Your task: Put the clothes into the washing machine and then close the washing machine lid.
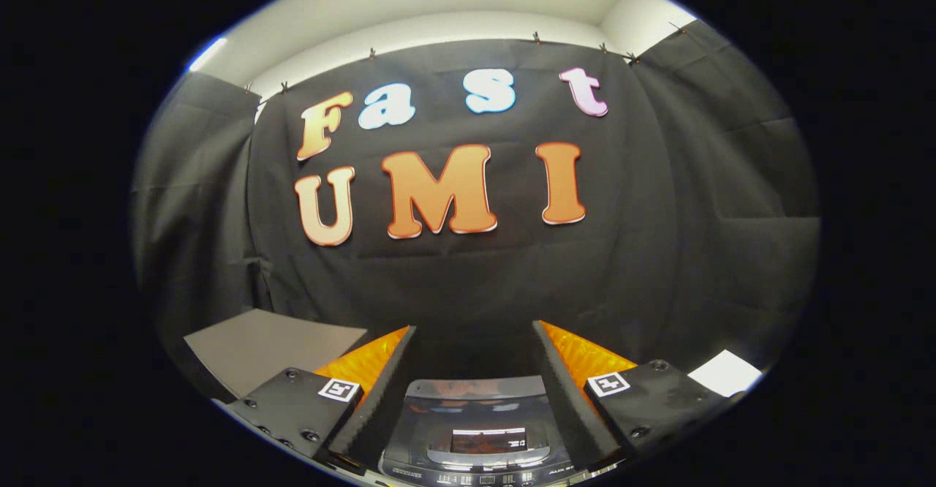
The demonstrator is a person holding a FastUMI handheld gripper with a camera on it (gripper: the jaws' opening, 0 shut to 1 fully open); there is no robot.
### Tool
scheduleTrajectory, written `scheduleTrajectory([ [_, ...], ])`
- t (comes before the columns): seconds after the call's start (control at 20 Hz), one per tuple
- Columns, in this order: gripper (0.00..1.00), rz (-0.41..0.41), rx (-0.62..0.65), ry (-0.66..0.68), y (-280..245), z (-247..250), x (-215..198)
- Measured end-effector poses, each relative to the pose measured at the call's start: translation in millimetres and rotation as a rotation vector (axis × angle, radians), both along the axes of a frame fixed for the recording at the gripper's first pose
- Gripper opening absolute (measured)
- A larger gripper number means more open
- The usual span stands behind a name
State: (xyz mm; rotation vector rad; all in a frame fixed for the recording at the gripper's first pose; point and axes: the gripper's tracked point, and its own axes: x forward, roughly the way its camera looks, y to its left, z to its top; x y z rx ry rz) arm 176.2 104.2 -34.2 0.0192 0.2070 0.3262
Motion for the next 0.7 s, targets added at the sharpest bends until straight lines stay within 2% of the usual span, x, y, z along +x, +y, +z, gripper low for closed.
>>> scheduleTrajectory([
  [0.35, 0.98, 0.047, 0.027, -0.085, -24, 92, -50],
  [0.7, 0.98, 0.046, -0.089, -0.149, -32, 129, -80],
])
